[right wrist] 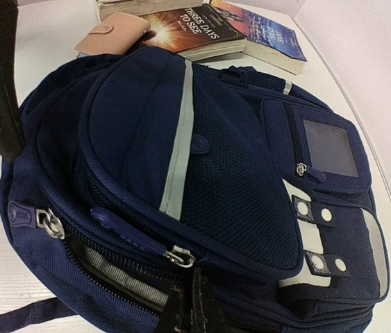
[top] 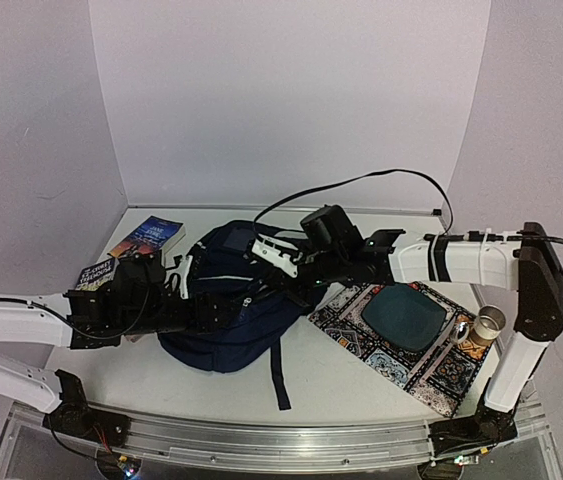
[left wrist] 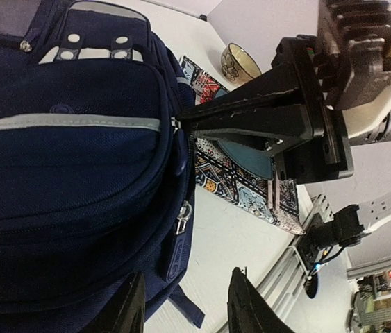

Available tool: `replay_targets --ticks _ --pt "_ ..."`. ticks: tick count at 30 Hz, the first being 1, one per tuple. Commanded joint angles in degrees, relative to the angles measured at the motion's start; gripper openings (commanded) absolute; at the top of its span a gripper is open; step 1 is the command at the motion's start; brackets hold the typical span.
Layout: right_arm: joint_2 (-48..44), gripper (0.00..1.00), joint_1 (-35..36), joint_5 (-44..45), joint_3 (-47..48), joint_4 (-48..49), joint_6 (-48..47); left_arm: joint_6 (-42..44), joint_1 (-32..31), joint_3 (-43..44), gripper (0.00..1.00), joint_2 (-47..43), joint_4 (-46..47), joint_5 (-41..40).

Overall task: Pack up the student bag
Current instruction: Pick up the second largest pocket of the student bag.

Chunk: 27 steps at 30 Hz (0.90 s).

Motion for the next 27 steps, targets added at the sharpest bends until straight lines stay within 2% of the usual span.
replay_targets --ticks 1,15,21,27 --pt "-0.86 0.00 0.17 0.31 3.47 4.32 2.50 -4.86 -0.43 1.01 0.39 1.33 1.49 2.71" --pt "-1.38 0.00 0.15 -2.42 3.01 4.92 4.26 -3.67 -0.44 6.45 0.39 10.64 2.64 -0.33" --pt "-1.81 0.00 0.18 -3.09 2.44 5.48 5.18 -4.14 -0.44 8.68 0.34 13.20 3.80 0.41" --pt "-1.91 0.00 0.11 -3.31 2.04 6.34 6.23 -8.74 -0.44 7.12 0.27 11.81 8.06 1.26"
